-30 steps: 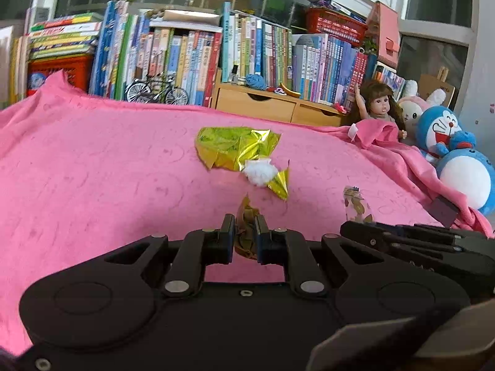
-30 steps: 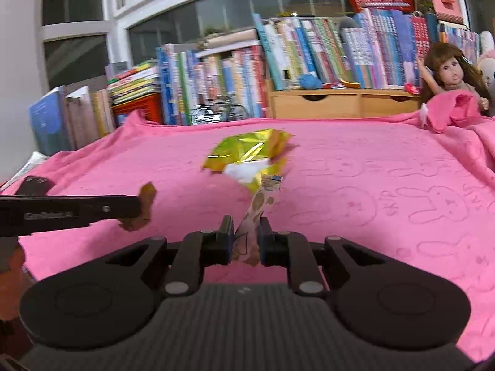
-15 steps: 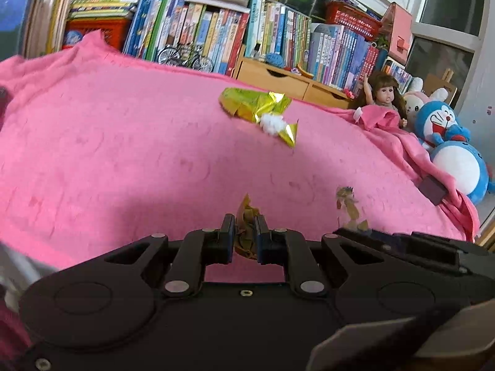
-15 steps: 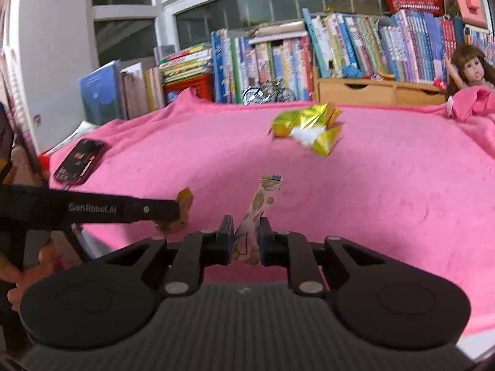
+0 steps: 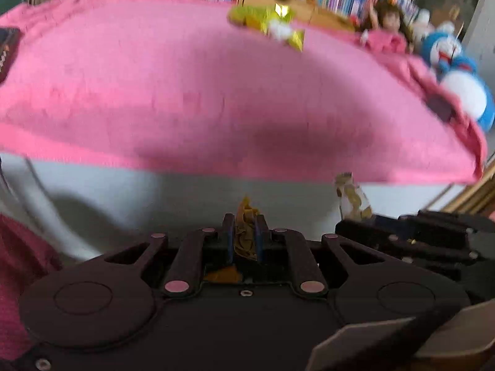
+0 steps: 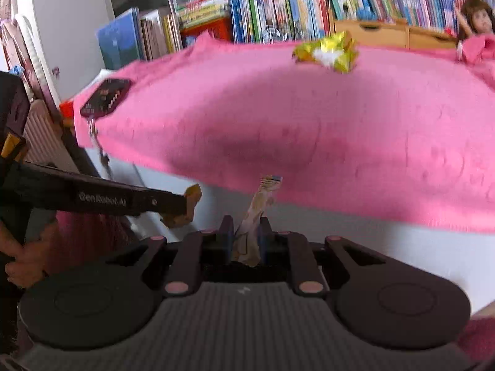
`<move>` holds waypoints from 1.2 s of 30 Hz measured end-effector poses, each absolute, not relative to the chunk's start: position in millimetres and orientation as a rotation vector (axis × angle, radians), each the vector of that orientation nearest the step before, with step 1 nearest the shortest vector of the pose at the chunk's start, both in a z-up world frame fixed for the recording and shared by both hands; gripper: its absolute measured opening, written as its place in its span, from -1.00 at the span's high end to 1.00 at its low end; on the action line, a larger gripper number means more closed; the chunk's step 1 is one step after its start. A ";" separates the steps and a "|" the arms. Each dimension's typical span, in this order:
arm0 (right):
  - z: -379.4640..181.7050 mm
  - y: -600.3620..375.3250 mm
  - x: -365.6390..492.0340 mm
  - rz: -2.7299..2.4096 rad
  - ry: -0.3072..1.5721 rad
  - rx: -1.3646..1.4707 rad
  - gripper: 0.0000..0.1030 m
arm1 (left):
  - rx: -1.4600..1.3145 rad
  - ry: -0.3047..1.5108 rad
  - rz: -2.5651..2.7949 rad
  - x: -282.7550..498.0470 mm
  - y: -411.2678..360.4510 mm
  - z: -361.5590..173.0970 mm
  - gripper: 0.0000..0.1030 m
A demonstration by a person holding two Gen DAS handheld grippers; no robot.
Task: Organize books
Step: 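Lower both held items toward the black bag below the table edge, then open both tools over the black bag to drop the scraps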
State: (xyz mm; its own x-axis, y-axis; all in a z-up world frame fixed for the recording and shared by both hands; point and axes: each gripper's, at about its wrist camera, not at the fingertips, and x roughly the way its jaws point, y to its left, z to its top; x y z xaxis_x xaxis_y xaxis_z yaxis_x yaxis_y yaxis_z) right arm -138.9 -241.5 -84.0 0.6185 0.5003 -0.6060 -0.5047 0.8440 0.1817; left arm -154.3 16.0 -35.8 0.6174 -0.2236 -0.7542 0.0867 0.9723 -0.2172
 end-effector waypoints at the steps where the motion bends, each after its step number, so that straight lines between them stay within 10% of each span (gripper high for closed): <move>1: -89.3 -241.4 -138.9 0.574 0.717 -0.007 0.60 | -0.161 0.915 -0.180 -154.7 14.8 -42.2 0.76; 21: -160.3 -228.5 -124.5 0.526 0.934 -0.026 0.47 | -0.109 1.173 -0.160 -130.0 -7.2 -129.1 0.73; 24: -159.9 -227.4 -123.4 0.524 0.935 -0.024 0.12 | -0.115 1.182 -0.162 -128.4 -8.5 -131.8 0.69; 29: -157.4 -229.6 -119.9 0.519 0.928 -0.011 -0.04 | -0.111 1.166 -0.135 -123.5 -0.9 -126.7 -0.25; 36: -137.5 -241.1 -121.9 0.534 0.838 0.030 -0.05 | -0.098 1.109 -0.126 -122.4 5.3 -103.2 -0.35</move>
